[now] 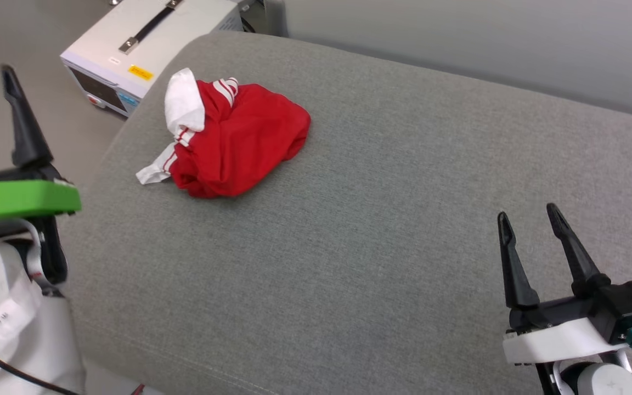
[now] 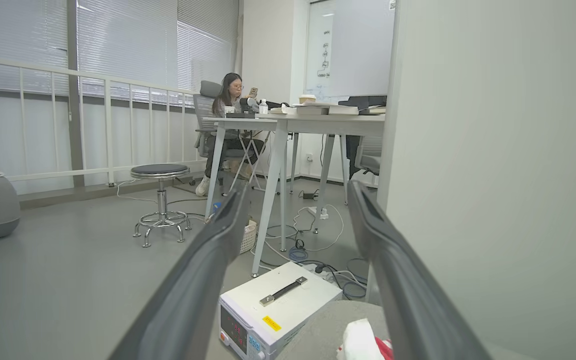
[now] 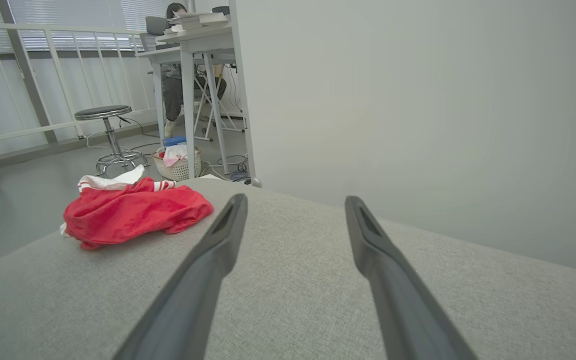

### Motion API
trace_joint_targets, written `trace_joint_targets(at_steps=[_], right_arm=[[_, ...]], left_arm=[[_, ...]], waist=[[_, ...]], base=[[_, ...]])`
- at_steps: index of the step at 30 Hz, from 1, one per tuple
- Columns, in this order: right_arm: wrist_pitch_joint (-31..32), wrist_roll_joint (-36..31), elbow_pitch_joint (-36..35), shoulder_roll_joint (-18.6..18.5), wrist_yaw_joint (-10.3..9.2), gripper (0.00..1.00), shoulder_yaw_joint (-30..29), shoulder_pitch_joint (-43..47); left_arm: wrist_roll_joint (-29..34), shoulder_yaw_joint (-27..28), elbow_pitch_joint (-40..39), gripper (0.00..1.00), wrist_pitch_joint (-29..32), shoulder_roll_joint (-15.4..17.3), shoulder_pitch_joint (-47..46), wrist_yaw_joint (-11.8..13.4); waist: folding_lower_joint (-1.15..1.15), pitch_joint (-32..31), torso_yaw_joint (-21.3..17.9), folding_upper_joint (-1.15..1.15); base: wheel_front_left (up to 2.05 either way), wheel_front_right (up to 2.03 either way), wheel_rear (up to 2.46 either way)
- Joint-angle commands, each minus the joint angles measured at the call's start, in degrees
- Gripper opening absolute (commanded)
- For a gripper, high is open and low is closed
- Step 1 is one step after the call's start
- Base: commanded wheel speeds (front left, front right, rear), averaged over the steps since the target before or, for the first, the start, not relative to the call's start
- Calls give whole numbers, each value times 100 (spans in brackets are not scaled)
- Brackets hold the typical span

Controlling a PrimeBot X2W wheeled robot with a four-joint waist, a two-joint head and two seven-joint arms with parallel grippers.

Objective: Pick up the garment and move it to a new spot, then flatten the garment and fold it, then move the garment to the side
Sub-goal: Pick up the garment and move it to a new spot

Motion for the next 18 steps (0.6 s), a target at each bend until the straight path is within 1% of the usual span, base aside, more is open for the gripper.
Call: trace_joint_targets(at_steps=[1,4,6,9,10,11,14,16,18], right_arm=[[-35,-77,-71,-12,-4,100,-2,-134],[-35,-138,-166,-12,-4,100,-24,-271],[-35,-171,-218,-13,-4,100,-40,-354],[-35,-198,-282,-34,-4,100,-49,-449],[-35,-202,-296,-43,-4,100,-52,-472],[-35,-205,-310,-56,-4,100,-46,-500],[-35,-213,-340,-67,-4,100,-58,-588],[-35,-219,-367,-69,-4,100,-99,-642],[-35,-216,-385,-78,-4,100,-105,-687]], left_arm=[[-77,39,78,100,-32,36,-257,-49],[-207,37,333,100,-32,189,-718,-112],[-238,-94,615,100,-32,377,-1010,-137],[-375,-477,1211,100,61,679,-1461,-156],[-467,-663,1386,100,186,770,-1587,-158],[-622,-914,1618,100,448,894,-1725,-159],[-1163,-1464,1969,100,949,1202,-2076,-160],[-1521,-1872,2176,100,1433,1386,-2260,-161],[-1873,-2241,2408,100,2042,1542,-2399,-161]], waist=[[0,492,-440,0],[0,747,-608,0],[0,880,-692,0],[0,1055,-782,0],[0,1093,-799,0],[0,1144,-829,0],[0,1270,-924,0],[0,1346,-968,0],[0,1406,-1022,0]], base=[[0,0,0],[0,0,0],[0,0,0],[0,0,0],[0,0,0],[0,0,0],[0,0,0],[0,0,0],[0,0,0]])
